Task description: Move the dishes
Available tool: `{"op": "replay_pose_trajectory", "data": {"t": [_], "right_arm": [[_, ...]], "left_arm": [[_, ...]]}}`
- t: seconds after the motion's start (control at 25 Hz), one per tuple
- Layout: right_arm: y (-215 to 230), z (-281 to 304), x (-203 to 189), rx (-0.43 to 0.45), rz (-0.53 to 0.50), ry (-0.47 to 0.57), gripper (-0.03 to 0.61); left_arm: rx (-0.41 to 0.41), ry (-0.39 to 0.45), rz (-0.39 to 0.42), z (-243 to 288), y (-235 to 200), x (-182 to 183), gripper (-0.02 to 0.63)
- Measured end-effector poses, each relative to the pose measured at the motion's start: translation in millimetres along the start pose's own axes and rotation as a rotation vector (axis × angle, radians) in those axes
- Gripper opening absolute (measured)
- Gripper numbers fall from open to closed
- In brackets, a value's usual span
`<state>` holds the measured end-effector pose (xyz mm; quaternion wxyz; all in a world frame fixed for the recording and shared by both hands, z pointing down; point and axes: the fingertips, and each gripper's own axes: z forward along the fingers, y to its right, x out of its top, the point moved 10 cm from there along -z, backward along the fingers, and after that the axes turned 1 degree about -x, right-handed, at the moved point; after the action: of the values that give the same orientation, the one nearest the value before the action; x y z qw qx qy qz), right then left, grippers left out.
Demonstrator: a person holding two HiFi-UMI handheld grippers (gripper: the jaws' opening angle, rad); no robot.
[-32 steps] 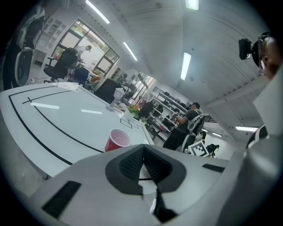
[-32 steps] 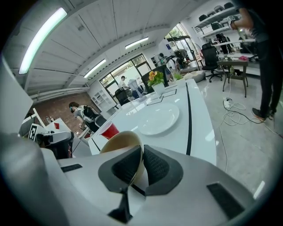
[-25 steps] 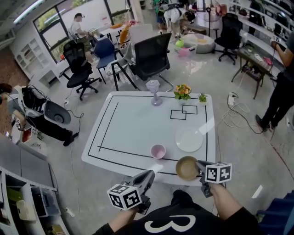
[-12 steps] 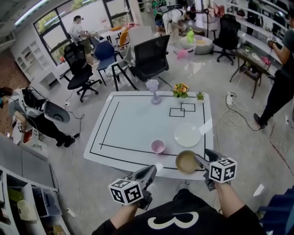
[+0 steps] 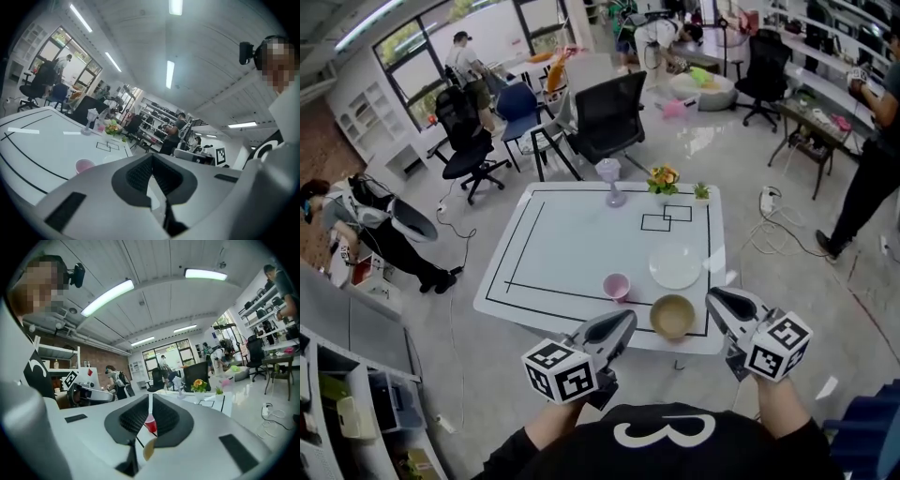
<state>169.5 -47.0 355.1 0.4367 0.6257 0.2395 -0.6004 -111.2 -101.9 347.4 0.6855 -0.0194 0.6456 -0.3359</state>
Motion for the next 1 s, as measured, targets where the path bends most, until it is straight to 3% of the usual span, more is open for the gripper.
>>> {"op": "replay_pose_trajectory", "data": {"t": [0.04, 0.2, 0.4, 1.0], "right_arm": [[-3.4, -4.4, 4.8, 0.029, 0.002, 0.018, 0.010], [-19.7, -28.1, 19.2, 0.128, 0.016, 0.074, 0.009], [-34.2, -64.7, 21.0, 0.176, 0.023, 0.093, 0.009], [-66.5, -135.0, 14.6, 0.218, 0.000, 0.122, 0.009]], "left_arm": [[-0.010, 0.011, 0.011, 0.8, 8.2, 3.6, 0.003], [-0.049, 0.049, 0.041, -1.2, 45.3, 15.3, 0.003], [-0.080, 0.078, 0.056, -7.6, 91.2, 10.0, 0.003], [-0.052, 0.095, 0.121, -27.8, 159.5, -25.2, 0.003]]}}
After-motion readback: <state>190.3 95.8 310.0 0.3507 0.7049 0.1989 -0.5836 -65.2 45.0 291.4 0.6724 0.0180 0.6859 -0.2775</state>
